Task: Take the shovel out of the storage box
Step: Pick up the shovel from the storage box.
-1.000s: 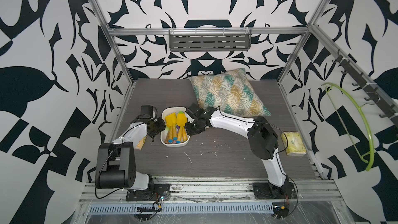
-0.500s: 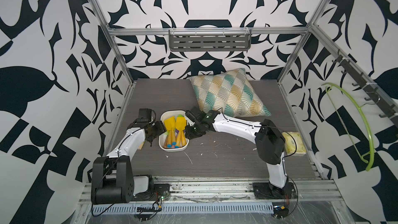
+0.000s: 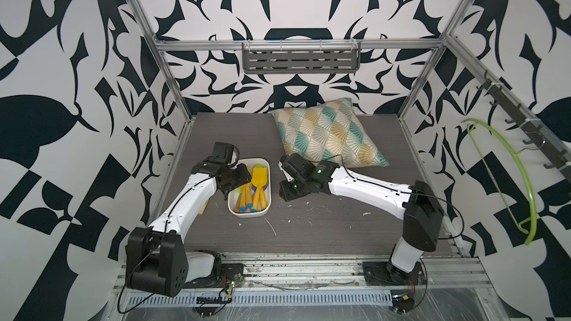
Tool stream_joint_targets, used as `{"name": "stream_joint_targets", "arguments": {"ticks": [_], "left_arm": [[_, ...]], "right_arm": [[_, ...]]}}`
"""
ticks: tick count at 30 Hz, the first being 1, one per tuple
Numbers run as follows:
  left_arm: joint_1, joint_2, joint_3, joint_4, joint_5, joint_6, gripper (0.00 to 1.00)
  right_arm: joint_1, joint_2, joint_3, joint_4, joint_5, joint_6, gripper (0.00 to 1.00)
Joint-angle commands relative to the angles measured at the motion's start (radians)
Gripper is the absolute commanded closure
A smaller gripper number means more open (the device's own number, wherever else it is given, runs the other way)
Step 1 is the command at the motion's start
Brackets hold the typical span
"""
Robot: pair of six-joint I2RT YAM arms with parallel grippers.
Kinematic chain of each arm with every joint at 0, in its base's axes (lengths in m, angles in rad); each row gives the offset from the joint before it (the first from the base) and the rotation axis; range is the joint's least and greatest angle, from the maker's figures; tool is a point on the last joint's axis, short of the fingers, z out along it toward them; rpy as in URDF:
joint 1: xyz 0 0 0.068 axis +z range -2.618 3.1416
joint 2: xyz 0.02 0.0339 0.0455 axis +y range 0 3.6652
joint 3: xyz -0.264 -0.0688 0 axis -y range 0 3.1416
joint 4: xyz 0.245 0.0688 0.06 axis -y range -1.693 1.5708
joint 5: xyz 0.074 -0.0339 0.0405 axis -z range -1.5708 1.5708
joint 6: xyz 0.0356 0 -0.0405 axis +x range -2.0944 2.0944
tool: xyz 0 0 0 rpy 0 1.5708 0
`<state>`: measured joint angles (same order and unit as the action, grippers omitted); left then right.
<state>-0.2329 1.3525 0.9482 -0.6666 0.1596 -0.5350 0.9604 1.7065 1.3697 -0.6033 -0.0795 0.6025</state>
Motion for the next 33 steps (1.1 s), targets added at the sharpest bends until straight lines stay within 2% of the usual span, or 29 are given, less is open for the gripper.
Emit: {"name": "stream_joint_targets", "arguments": {"ticks": [1,4,16,33], "left_arm": [[-0.019,0.057,0.009,-0.064,0.005,0.001,0.54],[-0.037,0.097,0.013,-0.065,-0.019,0.007,0.60],[-0.043,0.179,0.035,-0.064,-0.126,0.047,0.65],[-0.043,0.257,0.033,-0.053,-0.118,0.056,0.66]], "right_arm": [[0.006,-0.029,-0.040,0.001,0.034,0.001,0.63],[0.006,-0.035,-0.060,0.007,0.031,0.003,0.63],[0.007,-0.048,-0.100,0.036,0.022,0.003,0.64],[0.007,-0.030,-0.118,0.060,0.009,0.000,0.64]]}}
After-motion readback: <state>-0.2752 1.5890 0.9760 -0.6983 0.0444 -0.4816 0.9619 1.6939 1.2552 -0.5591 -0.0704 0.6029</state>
